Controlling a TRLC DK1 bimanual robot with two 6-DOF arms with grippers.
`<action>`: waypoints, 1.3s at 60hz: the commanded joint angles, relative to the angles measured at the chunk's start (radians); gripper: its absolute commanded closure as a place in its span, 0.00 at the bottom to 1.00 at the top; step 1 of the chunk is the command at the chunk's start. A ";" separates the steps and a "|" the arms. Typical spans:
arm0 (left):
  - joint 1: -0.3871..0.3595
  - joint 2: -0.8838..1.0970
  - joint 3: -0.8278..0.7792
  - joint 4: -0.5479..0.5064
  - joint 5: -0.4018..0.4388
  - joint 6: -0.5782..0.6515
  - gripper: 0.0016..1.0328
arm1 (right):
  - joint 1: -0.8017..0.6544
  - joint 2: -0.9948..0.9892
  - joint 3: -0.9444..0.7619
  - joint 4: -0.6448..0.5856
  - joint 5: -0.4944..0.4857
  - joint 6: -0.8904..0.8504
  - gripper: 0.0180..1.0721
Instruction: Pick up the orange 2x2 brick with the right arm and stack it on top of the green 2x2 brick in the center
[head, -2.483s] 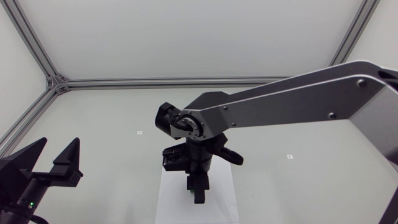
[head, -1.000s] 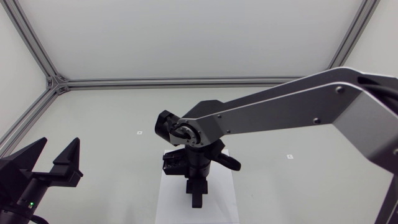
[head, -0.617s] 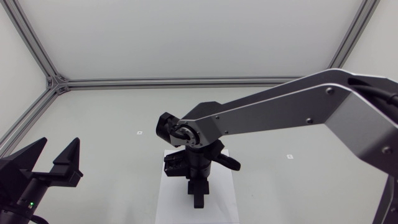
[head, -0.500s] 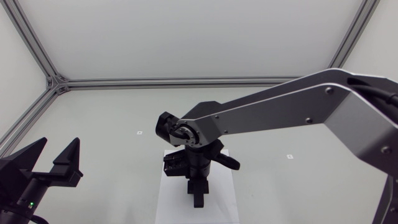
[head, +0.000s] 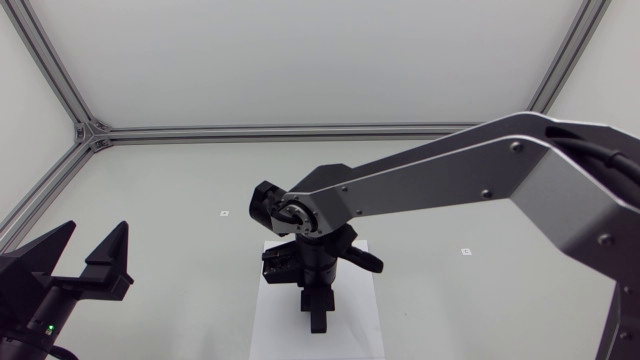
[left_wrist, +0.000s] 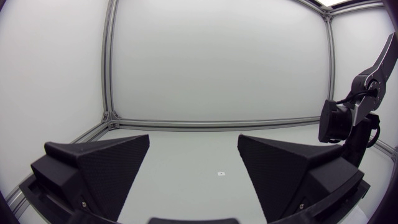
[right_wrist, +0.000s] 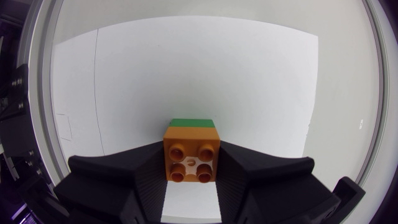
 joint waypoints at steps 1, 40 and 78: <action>0.004 -0.008 -0.041 -0.015 0.004 0.013 0.04 | -0.007 0.024 0.001 -0.027 0.006 -0.026 0.77; 0.004 -0.008 -0.041 -0.015 0.004 0.013 0.04 | -0.007 0.027 0.008 -0.021 0.006 -0.020 0.59; 0.004 -0.008 -0.041 -0.015 0.004 0.013 0.04 | -0.028 -0.031 0.004 -0.019 -0.005 -0.009 0.04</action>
